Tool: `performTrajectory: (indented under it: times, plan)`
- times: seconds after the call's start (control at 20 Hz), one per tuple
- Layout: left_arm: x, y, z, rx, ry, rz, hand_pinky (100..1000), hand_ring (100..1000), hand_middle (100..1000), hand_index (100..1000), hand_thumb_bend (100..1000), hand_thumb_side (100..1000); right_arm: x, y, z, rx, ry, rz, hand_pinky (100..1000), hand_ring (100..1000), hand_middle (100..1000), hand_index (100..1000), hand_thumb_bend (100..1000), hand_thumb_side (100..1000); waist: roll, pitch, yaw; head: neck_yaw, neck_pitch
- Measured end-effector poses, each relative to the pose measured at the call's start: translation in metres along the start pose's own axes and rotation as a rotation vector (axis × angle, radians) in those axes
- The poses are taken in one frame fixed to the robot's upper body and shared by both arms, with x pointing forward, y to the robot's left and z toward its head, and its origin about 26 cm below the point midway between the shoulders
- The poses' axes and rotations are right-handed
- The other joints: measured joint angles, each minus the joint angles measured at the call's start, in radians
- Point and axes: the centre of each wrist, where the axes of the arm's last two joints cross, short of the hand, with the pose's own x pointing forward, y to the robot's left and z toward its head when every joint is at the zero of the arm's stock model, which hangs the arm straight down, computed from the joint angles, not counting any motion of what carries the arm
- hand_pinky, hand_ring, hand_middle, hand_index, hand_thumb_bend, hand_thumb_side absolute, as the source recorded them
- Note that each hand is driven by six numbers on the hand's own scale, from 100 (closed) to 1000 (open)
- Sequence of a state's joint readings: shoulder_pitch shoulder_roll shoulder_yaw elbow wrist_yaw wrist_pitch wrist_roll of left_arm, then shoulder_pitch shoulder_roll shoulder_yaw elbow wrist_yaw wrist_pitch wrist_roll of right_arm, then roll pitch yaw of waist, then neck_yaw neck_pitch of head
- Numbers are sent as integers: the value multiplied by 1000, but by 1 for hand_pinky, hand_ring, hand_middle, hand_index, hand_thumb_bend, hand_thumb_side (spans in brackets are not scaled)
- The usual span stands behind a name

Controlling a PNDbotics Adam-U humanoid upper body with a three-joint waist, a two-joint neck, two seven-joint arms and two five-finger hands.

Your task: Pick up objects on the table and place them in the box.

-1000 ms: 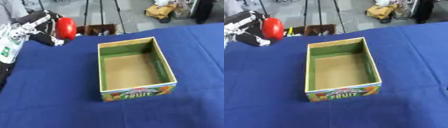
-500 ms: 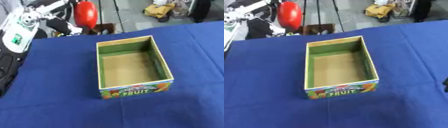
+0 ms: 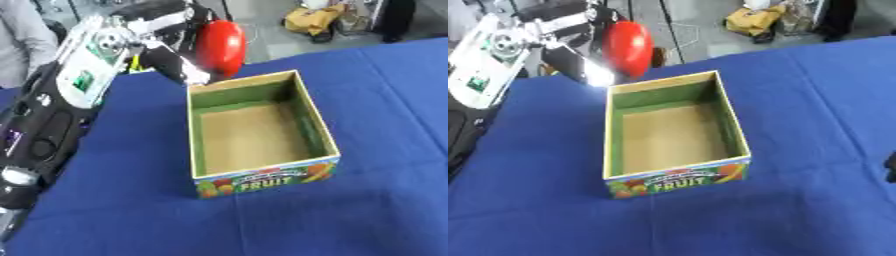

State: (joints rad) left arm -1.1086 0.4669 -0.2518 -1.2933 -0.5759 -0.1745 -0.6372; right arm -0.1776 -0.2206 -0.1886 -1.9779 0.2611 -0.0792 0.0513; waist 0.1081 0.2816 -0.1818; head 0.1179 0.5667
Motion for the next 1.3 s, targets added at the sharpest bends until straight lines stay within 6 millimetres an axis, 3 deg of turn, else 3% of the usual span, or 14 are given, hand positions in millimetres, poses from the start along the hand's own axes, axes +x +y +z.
performTrajectory:
  times: [0.3,0.35,0.5,0.8,1.3]
  plan:
    - [-4,-23,-18,-159,-1,-2,155,372,390,552,100,383,2,1,-2,3,-8,-6,287,198,236,371,100,851,11,2,-17,3,0]
    - [-6,-27,-20,-182,2,1,156,374,390,552,100,348,2,1,-3,3,-8,-6,287,197,235,371,100,851,14,2,-19,3,0]
    - [-12,-38,-25,-241,17,13,159,376,391,551,100,403,3,1,-4,4,-11,-7,287,197,235,371,100,850,21,6,-28,3,0]
    - [-26,-60,-34,-348,62,59,167,383,392,549,100,407,5,1,-7,5,-20,-9,286,196,234,370,100,850,37,19,-53,3,1]
    - [-27,-84,-53,-403,154,-52,200,414,416,560,100,364,5,1,-8,4,-23,-9,285,195,234,370,100,849,37,24,-55,15,-12]
